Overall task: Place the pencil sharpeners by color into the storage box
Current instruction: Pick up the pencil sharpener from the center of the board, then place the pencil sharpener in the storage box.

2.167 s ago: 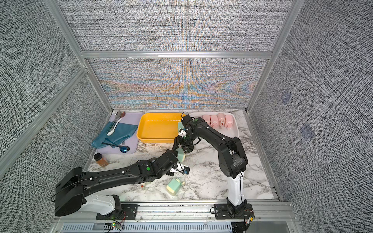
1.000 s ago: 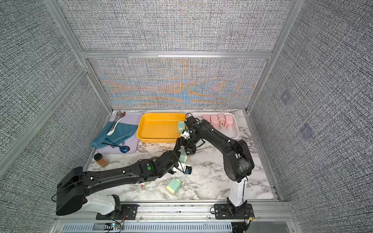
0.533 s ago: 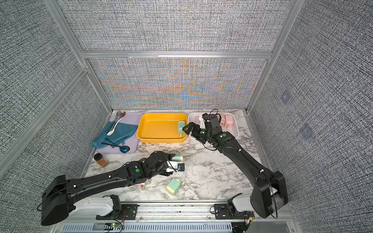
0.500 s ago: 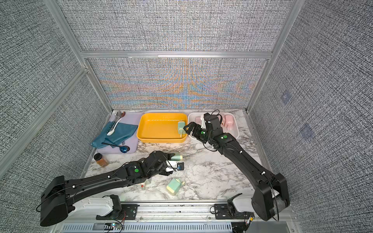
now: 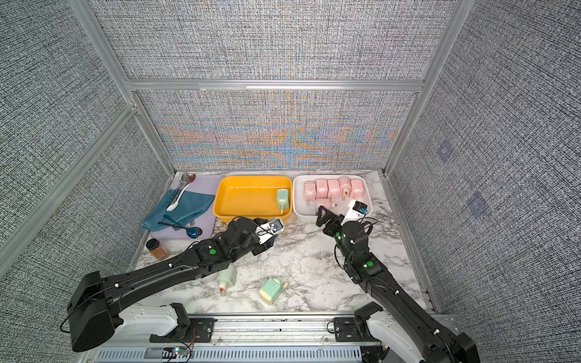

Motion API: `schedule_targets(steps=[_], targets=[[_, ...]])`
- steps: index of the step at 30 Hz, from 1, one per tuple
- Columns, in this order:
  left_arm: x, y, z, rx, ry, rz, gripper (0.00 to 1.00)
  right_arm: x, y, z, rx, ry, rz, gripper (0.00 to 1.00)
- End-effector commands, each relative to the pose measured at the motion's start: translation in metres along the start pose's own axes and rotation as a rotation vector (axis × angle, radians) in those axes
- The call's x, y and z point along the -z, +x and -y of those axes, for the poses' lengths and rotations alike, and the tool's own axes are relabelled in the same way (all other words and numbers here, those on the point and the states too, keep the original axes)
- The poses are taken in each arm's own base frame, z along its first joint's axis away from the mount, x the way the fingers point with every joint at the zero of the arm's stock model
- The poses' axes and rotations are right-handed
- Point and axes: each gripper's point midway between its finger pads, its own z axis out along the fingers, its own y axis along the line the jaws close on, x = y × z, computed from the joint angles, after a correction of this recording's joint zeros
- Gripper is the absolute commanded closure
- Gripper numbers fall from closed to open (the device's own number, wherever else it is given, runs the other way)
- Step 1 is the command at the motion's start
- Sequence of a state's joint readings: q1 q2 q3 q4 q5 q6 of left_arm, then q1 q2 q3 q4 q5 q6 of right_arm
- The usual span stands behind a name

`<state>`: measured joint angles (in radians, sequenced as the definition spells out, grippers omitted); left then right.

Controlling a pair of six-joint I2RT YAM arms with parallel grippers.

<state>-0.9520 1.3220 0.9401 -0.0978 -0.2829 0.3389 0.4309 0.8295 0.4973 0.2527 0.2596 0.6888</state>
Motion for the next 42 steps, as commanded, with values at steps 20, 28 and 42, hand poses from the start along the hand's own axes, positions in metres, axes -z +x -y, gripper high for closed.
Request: schedule_targets(steps=[20, 28, 42], targets=[[-0.073, -0.023, -0.120, 0.619, -0.310, -0.102, 1.00, -0.009, 0.024, -0.042, 0.299, -0.194, -0.160, 0.01], [-0.108, -0.002, -0.134, 0.765, -0.230, -0.130, 1.00, 0.000, 0.016, -0.033, 0.255, -0.153, -0.117, 0.01], [-0.175, 0.059, -0.147, 0.950, -0.246, -0.197, 1.00, 0.005, 0.022, -0.028, 0.224, -0.144, -0.146, 0.01]])
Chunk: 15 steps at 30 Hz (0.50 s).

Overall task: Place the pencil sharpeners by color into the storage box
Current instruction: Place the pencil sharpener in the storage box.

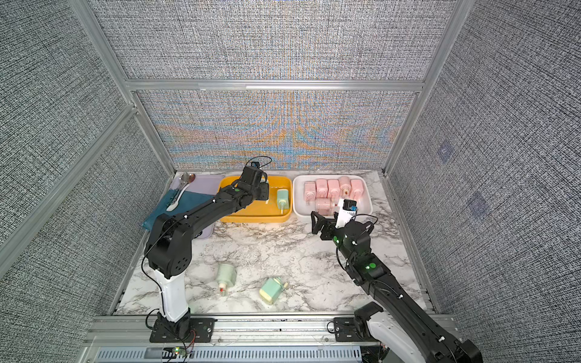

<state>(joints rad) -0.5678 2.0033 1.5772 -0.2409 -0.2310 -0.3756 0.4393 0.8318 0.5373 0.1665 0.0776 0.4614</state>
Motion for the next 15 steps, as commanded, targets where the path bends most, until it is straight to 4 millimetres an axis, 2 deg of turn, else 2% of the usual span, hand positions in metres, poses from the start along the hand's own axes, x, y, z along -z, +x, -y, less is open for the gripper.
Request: schedule_targets(steps=[1, 5, 9, 15], targets=[[-0.015, -0.002, 0.005, 0.084, 0.058, 0.025, 1.00, 0.001, 0.001, -0.005, -0.007, -0.025, -0.008, 0.01], [-0.030, 0.010, 0.006, 0.112, 0.094, -0.009, 1.00, 0.000, 0.004, -0.007, -0.025, -0.039, -0.018, 0.01], [-0.038, 0.018, 0.013, 0.111, 0.134, -0.032, 1.00, 0.001, 0.006, -0.001, -0.041, -0.017, -0.011, 0.01], [-0.049, 0.027, 0.013, 0.136, 0.130, -0.052, 0.98, 0.000, 0.006, -0.005, -0.027, -0.030, -0.029, 0.01]])
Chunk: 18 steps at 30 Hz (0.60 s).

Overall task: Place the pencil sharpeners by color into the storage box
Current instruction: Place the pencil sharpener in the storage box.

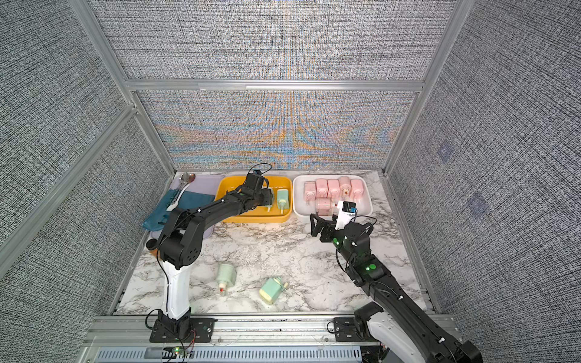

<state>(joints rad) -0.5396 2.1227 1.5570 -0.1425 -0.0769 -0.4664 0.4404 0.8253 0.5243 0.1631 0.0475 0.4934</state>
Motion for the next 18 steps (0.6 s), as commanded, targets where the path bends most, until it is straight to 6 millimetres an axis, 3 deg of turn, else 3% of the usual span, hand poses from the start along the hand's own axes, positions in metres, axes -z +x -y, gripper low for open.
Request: schedule_targets(steps=[1, 18], targets=[[-0.003, -0.011, 0.004, 0.036, 0.021, 0.039, 0.95, -0.001, 0.001, -0.002, 0.005, -0.004, -0.011, 0.01], [-0.013, 0.008, 0.002, 0.051, 0.015, -0.021, 0.54, -0.008, 0.005, 0.000, 0.021, 0.013, -0.046, 0.01]])
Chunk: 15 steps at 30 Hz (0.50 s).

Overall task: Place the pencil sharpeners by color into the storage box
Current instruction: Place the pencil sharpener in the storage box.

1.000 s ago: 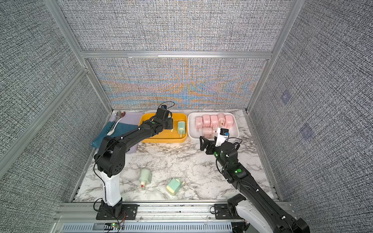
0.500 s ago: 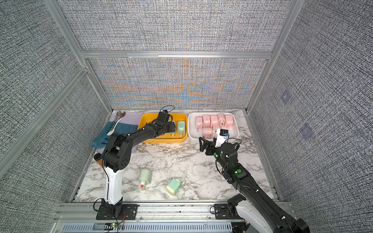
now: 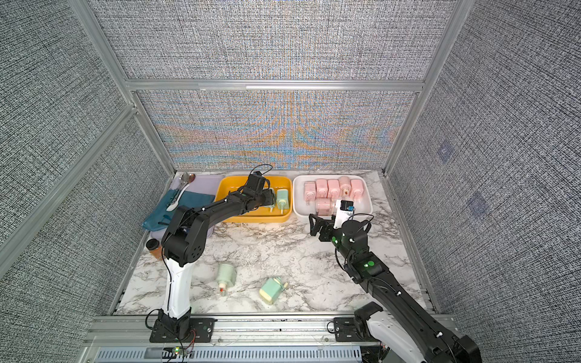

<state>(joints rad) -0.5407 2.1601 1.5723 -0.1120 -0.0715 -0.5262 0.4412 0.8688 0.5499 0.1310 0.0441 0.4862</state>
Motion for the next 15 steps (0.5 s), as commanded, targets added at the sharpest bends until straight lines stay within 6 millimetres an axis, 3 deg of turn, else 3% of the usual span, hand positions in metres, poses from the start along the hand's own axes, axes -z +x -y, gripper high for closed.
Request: schedule_targets(steps=[1, 15], targets=[[-0.001, 0.009, 0.000, -0.016, 0.008, -0.035, 0.52, -0.001, -0.002, -0.003, 0.011, -0.006, -0.002, 0.01], [0.001, 0.009, 0.013, -0.061, 0.006, -0.060, 0.35, -0.004, 0.001, -0.003, 0.013, -0.001, -0.020, 0.01]])
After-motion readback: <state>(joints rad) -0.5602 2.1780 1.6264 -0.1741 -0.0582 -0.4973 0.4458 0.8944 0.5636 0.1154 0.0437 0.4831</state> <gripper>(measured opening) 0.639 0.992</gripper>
